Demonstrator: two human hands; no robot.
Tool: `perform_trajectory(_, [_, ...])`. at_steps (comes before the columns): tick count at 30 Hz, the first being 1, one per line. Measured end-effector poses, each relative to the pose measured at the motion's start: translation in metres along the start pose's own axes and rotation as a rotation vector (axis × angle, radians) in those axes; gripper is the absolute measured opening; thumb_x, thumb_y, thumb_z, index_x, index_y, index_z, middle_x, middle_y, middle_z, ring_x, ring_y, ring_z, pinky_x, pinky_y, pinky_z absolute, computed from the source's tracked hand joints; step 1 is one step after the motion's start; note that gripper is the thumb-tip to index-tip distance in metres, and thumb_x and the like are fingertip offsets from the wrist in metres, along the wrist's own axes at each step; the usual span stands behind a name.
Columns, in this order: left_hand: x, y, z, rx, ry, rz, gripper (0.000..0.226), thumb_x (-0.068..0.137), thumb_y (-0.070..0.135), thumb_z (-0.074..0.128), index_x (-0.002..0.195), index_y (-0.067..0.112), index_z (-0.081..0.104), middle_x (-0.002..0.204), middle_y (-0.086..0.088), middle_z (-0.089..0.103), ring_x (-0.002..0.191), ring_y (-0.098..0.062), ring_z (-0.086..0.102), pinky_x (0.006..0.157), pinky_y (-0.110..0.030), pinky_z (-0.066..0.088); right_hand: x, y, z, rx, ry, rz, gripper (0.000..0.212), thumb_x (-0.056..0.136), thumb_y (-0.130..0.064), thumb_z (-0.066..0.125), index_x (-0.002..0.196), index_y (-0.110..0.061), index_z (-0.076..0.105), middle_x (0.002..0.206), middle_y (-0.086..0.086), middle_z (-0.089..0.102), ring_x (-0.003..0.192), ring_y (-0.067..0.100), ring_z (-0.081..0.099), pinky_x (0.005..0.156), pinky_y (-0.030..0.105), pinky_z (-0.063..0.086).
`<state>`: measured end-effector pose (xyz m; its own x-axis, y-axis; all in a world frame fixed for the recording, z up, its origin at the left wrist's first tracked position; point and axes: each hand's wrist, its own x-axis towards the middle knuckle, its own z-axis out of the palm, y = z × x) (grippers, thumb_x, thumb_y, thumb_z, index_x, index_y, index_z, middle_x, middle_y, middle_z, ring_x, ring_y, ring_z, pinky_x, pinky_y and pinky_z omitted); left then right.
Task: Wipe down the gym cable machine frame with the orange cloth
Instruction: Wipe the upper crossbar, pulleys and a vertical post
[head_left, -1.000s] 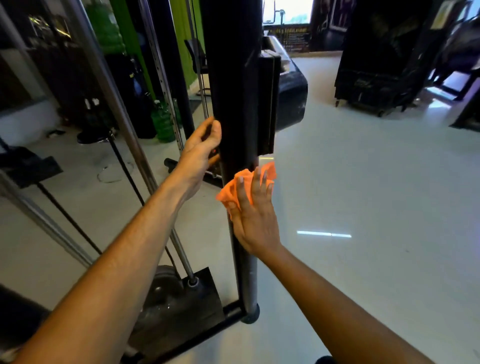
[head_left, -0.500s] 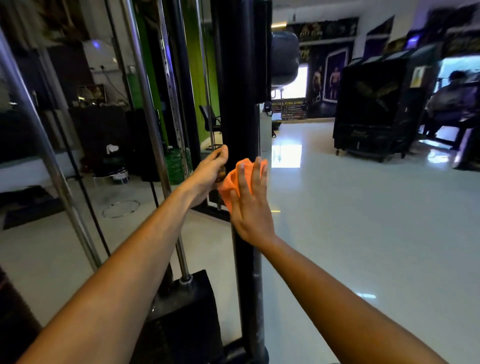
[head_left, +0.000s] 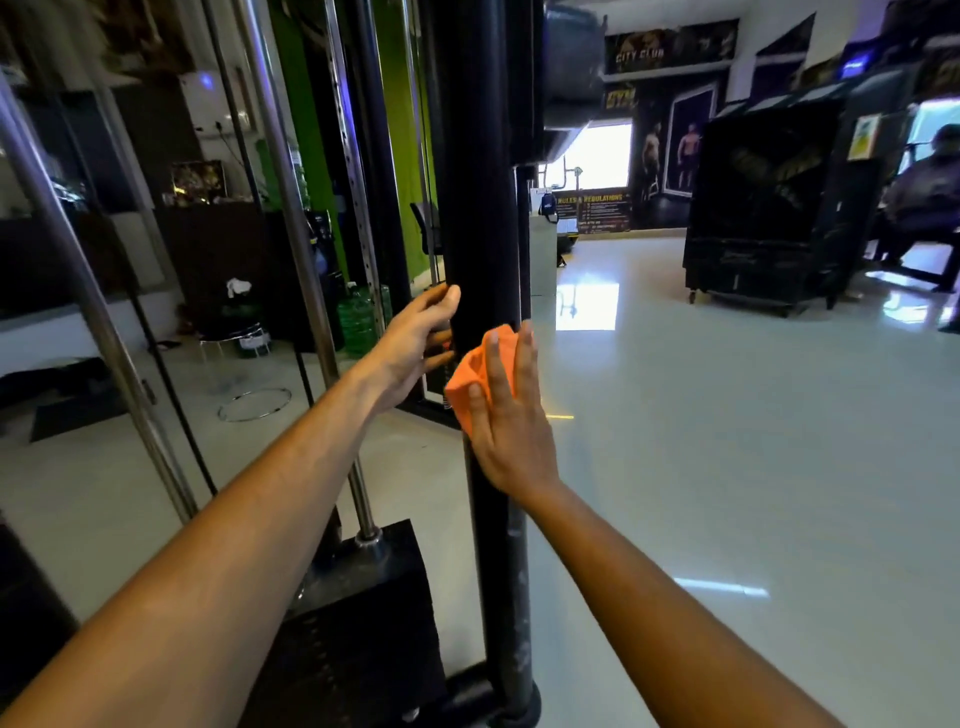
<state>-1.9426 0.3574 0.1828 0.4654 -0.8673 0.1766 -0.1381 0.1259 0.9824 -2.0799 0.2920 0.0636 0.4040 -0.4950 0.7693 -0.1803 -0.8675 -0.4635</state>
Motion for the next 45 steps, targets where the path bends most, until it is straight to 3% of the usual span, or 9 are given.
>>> perform_trajectory(4, [-0.005,-0.032,0.004,-0.026,0.032,-0.029,0.047,0.1,0.054,0.07,0.142,0.038,0.058,0.102,0.02,0.064,0.094,-0.009,0.059,0.074,-0.025,0.054,-0.007,0.01,0.012,-0.007,0.017,0.0,0.073,0.117,-0.049,0.041,0.174,-0.038,-0.004,0.18,-0.002,-0.025,0.169,0.027,-0.009,0.112,0.067,0.052])
perform_trajectory(11, [-0.005,-0.076,0.005,-0.014,-0.007,-0.034,0.055,0.103,0.056,0.064,0.15,0.03,0.054,0.104,0.012,0.074,0.105,-0.012,0.072,0.105,-0.039,0.054,-0.089,0.05,0.043,-0.011,-0.052,0.043,0.071,0.116,-0.046,0.043,0.175,-0.026,0.007,0.181,0.004,-0.019,0.169,0.031,-0.008,0.118,0.061,0.047])
perform_trajectory(16, [-0.015,-0.106,0.013,0.004,-0.008,-0.055,0.065,0.108,0.059,0.051,0.158,0.018,0.043,0.071,0.022,0.065,0.07,0.001,0.062,0.074,-0.024,0.046,-0.048,0.042,0.04,0.012,0.049,0.021,0.07,0.117,-0.048,0.039,0.174,-0.029,0.002,0.182,0.001,-0.015,0.17,0.029,0.001,0.117,0.054,0.05])
perform_trajectory(18, [-0.014,-0.11,0.015,-0.043,0.01,-0.071,0.042,0.107,0.061,0.053,0.139,0.034,0.059,0.089,0.022,0.072,0.088,-0.003,0.066,0.094,-0.031,0.05,-0.063,0.052,0.045,-0.008,0.03,0.011,0.072,0.116,-0.051,0.04,0.174,-0.028,0.002,0.182,0.003,-0.014,0.17,0.029,0.002,0.113,0.045,0.05])
perform_trajectory(21, [-0.015,-0.118,0.015,-0.06,0.01,-0.025,0.064,0.103,0.063,0.059,0.152,0.023,0.054,0.114,0.015,0.071,0.107,-0.011,0.065,0.117,-0.045,0.045,-0.127,0.084,0.062,-0.063,-0.09,0.039,0.081,0.115,-0.048,0.048,0.171,-0.038,-0.01,0.181,0.001,-0.019,0.169,0.032,0.009,0.108,0.049,0.055])
perform_trajectory(27, [-0.03,-0.167,0.015,-0.027,-0.014,-0.016,0.081,0.094,0.068,0.067,0.16,0.027,0.044,0.156,-0.001,0.058,0.139,-0.02,0.059,0.122,-0.053,0.042,-0.169,0.093,0.086,0.032,-0.088,0.194,0.086,0.115,-0.05,0.044,0.168,-0.041,-0.024,0.179,-0.002,-0.028,0.167,0.036,0.017,0.113,0.053,0.054])
perform_trajectory(33, [-0.039,-0.196,0.023,-0.104,0.023,-0.055,0.057,0.102,0.063,0.059,0.152,0.036,0.052,0.149,0.014,0.06,0.138,-0.014,0.057,0.123,-0.049,0.04,-0.131,0.085,0.079,0.032,0.001,0.098,0.079,0.117,-0.045,0.046,0.174,-0.025,-0.004,0.181,0.001,-0.021,0.169,0.033,0.007,0.113,0.047,0.052])
perform_trajectory(38, [-0.043,-0.21,0.032,-0.129,0.071,0.038,0.065,0.101,0.062,0.058,0.157,0.029,0.05,0.154,0.005,0.059,0.143,-0.014,0.054,0.126,-0.048,0.037,-0.192,0.094,0.103,0.005,-0.065,0.208,0.084,0.117,-0.043,0.045,0.167,-0.045,-0.023,0.18,-0.004,-0.024,0.169,0.024,-0.008,0.122,0.045,0.037])
perform_trajectory(45, [-0.052,-0.223,0.028,-0.183,0.053,0.007,0.049,0.113,0.048,0.044,0.157,0.027,0.051,0.148,0.004,0.065,0.138,-0.016,0.06,0.123,-0.049,0.041,-0.138,0.083,0.086,0.032,0.023,0.197,0.079,0.117,-0.043,0.046,0.175,-0.022,-0.004,0.181,0.0,-0.019,0.168,0.031,0.014,0.114,0.049,0.054])
